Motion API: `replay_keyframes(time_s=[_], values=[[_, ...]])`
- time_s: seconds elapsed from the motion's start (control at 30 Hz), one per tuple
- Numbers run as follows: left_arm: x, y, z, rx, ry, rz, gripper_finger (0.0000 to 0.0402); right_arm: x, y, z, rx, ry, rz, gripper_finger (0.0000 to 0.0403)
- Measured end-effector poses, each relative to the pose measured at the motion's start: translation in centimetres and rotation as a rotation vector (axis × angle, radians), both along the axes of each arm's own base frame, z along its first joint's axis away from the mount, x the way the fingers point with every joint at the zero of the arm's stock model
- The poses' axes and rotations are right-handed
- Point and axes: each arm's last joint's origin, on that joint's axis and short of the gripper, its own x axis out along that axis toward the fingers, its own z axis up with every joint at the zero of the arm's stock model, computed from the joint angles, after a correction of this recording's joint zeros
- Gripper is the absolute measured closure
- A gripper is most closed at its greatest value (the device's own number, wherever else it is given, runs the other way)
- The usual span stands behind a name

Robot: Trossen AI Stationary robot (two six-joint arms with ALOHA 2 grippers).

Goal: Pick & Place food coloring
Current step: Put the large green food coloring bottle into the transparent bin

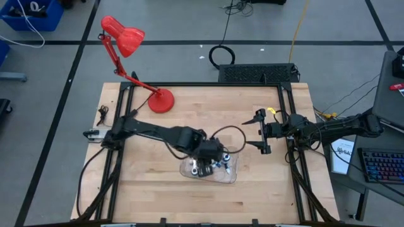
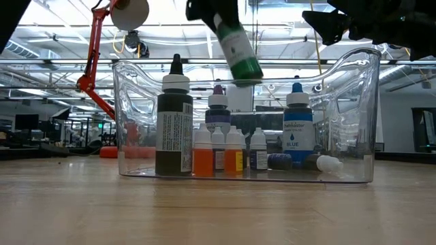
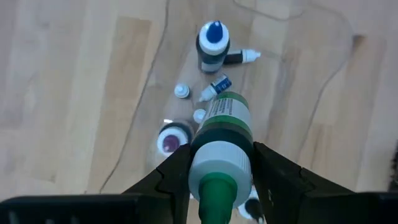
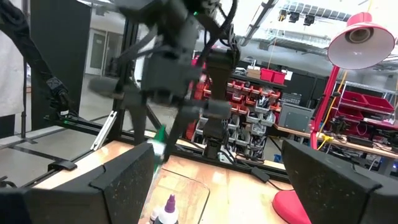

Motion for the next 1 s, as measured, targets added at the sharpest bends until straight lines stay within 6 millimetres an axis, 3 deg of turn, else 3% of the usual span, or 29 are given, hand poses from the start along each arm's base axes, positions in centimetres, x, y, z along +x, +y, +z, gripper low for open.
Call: replay_keyframes(time_s=[0.23,0.4,1.0], values=[[1.6,-2.5,-2.9,0.025,0.009,-0.119,0.0256,0.0,0.0,0.0,0.0,0.0,0.0,0.0069],[2.1,-3.7,-3.9,0.025,-0.01,-0.174,0.0256,0.0,0.0,-0.1,0.0,0.009,-0.002,0.0069],[3.2,-3.9,-8.7,0.05,0.139,-0.16,0.0256,0.1,0.0,-0.2,-0.002,0.014,-0.003,0.0069]])
